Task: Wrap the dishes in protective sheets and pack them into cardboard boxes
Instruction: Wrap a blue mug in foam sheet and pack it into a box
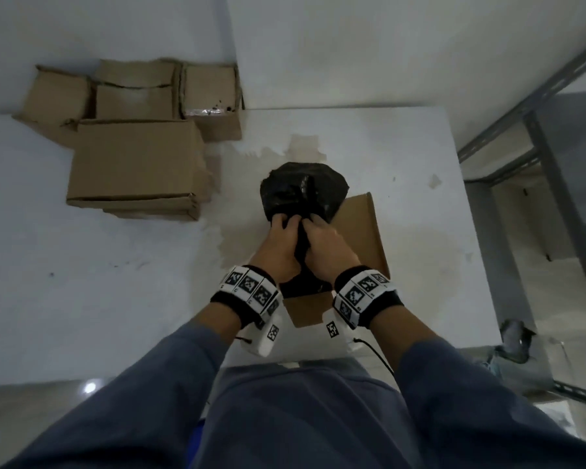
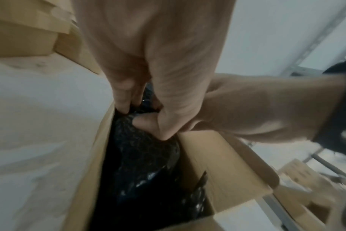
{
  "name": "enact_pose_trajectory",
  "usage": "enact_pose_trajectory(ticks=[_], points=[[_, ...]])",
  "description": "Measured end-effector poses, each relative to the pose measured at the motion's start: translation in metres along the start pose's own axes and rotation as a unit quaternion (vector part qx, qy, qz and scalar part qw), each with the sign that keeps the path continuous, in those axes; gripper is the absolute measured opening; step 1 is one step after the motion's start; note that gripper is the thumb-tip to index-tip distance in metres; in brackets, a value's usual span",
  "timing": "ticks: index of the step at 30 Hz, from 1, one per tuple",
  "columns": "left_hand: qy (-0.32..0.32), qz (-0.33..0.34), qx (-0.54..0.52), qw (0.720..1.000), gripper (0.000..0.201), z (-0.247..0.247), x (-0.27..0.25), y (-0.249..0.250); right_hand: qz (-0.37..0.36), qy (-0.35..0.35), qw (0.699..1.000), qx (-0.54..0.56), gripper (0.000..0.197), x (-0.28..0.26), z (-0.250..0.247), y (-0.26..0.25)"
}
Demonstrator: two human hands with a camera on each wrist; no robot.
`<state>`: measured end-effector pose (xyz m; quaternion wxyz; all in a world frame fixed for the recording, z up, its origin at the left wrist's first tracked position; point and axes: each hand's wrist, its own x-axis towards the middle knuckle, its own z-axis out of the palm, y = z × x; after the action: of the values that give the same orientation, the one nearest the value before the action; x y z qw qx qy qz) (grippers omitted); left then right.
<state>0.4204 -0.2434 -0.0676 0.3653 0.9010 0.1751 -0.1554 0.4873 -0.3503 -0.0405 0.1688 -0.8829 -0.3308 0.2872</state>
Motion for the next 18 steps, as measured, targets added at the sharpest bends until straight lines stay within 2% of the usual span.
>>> enact_pose_trajectory(ticks=[2,5,8,11,14,18], points=[[0.022,-0.011,-0.021,0.999,0.081,0.004,0.007,0.0,-0.01,-0.028,0.999,-0.043,0.06,0.009,0.007,0.002],[0.022,-0.008,0.043,0.999,0.084,0.01,0.015,-0.003,-0.016,-0.047,0.994,-0.094,0.064,0.02,0.007,-0.002],[0.015,-0.005,0.045,0.999,0.08,0.007,0.02,-0.004,-0.019,-0.065,0.983,-0.168,0.046,0.028,-0.004,-0.011],[0.01,0.0,-0.003,1.0,0.058,-0.004,0.021,-0.007,-0.035,-0.101,0.97,-0.217,0.03,0.039,-0.017,-0.018],[0.058,0.023,-0.024,0.998,0.046,-0.009,0.015,-0.017,-0.051,-0.15,0.96,-0.231,0.028,0.049,-0.019,-0.018],[0.15,0.046,0.056,0.986,0.065,0.0,-0.002,-0.023,-0.069,-0.158,0.948,-0.269,0.044,0.053,-0.01,-0.01]])
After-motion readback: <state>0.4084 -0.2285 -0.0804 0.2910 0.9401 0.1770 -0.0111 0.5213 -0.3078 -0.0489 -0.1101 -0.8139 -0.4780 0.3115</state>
